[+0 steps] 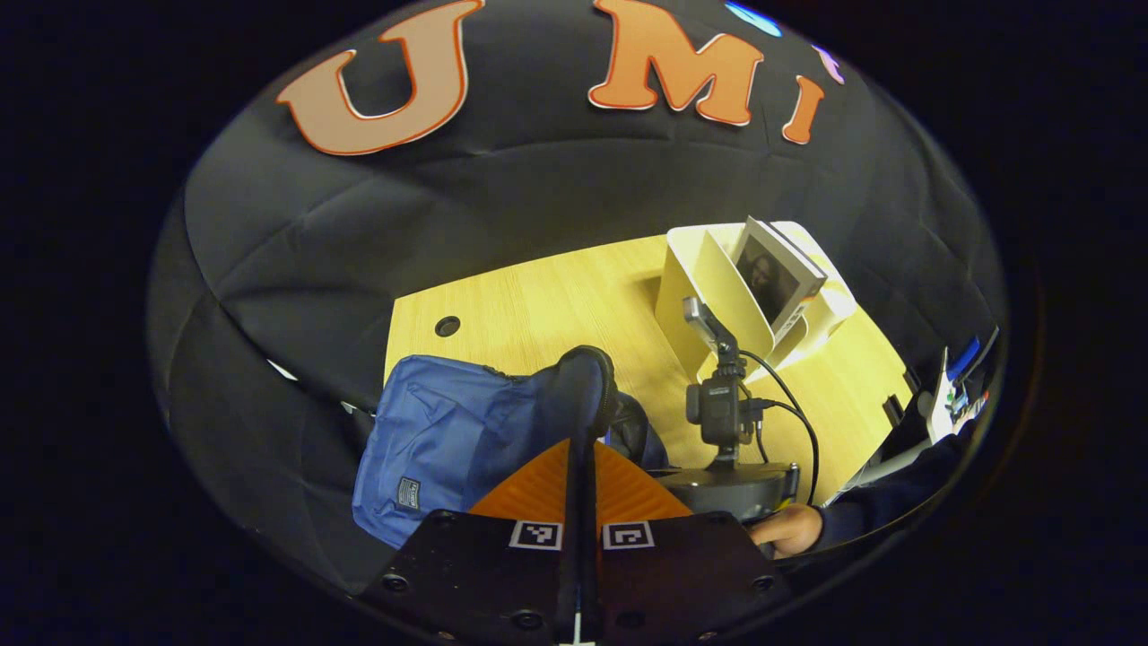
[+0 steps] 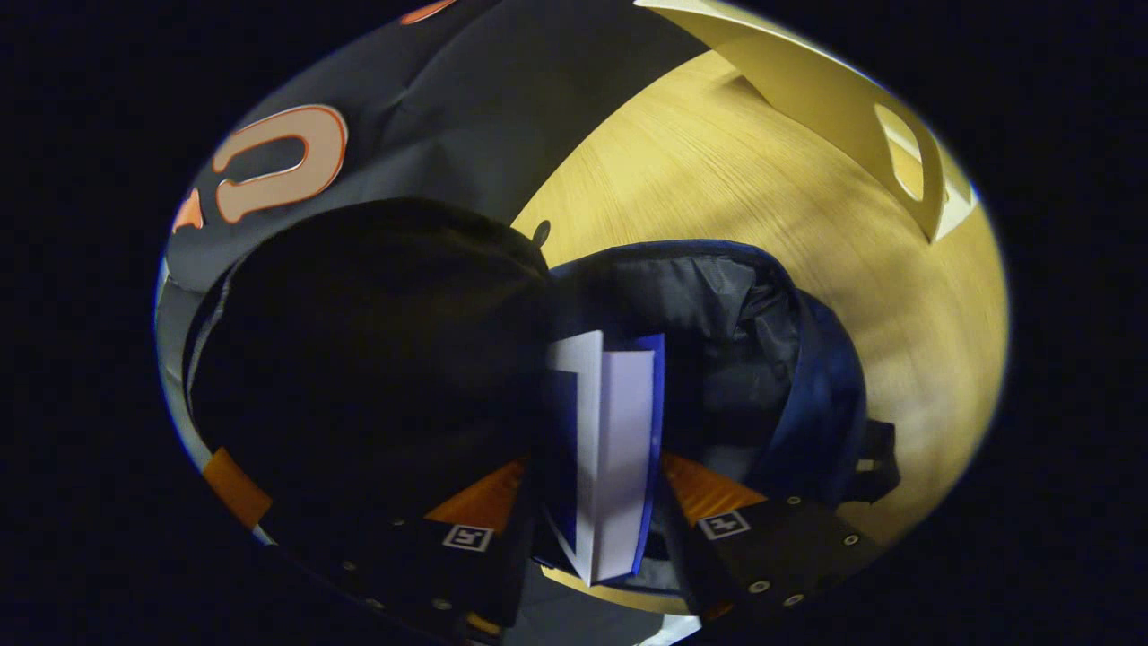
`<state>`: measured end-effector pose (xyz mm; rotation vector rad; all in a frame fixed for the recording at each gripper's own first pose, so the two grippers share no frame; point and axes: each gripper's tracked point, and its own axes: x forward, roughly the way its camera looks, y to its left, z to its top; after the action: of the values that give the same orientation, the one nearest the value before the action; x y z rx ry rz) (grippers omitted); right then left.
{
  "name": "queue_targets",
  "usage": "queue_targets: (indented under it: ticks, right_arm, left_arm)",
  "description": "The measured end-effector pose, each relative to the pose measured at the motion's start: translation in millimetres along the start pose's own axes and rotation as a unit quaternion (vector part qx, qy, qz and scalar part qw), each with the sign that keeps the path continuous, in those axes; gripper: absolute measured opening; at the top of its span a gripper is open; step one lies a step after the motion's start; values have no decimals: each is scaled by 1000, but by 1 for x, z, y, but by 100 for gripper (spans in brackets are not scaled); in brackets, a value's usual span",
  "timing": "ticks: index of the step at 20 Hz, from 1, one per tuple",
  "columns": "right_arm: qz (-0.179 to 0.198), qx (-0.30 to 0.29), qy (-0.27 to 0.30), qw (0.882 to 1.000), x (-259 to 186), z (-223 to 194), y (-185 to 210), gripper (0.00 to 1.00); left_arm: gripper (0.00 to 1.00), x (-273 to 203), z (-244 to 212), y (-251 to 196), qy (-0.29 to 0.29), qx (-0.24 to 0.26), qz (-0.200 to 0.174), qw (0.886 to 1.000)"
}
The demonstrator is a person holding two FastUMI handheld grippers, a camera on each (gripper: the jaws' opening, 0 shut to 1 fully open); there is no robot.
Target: Open the schoolbag, grab two books from the bookshelf and put them into the schoolbag.
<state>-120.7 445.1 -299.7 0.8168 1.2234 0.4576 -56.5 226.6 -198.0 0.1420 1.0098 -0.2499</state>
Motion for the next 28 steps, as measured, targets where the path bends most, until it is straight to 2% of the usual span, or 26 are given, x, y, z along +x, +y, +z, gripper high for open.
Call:
queue_targets:
  ticks: [1,2,4,6,10,11,12,14,16,18,19,22,26,28]
  right_arm:
    - [-1,-14,2,1000,-7,1,0,74]
    - [-11,-26,3,1000,-15,3,-4,86]
    - [-37,-51,-6,998,-32,12,-17,94]
    - [-81,-99,-32,991,-54,32,-40,95]
    - [-129,-184,-70,972,-96,63,-51,97]
    - [-155,-207,-82,963,-114,73,-60,97]
    - [-192,-234,-97,948,-132,87,-73,97]
    - [-233,-284,-134,920,-167,116,-82,97]
    - [-258,-325,-170,894,-198,138,-80,97]
    - [-278,-351,-194,873,-221,157,-79,97]
    - [-287,-355,-202,867,-232,167,-80,97]
    - [-307,-349,-212,860,-263,192,-81,97]
    - [-347,-371,-225,831,-293,240,-84,97]
    - [-359,-367,-226,828,-299,260,-84,97]
  left_arm:
    - [2,0,0,2,-3,-3,2,1000]
    - [2,0,2,5,-6,-6,4,1000]
    - [2,1,1,7,-10,-14,8,1000]
    - [2,4,0,6,-11,-21,11,1000]
    - [2,10,-3,-1,-7,-23,17,1000]
    - [2,13,-2,-4,-6,-22,19,1000]
    - [2,14,-2,-6,-5,-24,22,999]
    - [2,20,-3,-10,-3,-31,26,999]
    - [2,23,-6,-13,-1,-40,29,999]
    - [2,26,-7,-15,1,-48,32,998]
    - [2,27,-7,-16,0,-51,35,998]
    - [2,26,-8,-16,-2,-55,40,998]
    - [2,29,-11,-19,-4,-72,38,997]
    - [2,31,-13,-20,-4,-78,34,996]
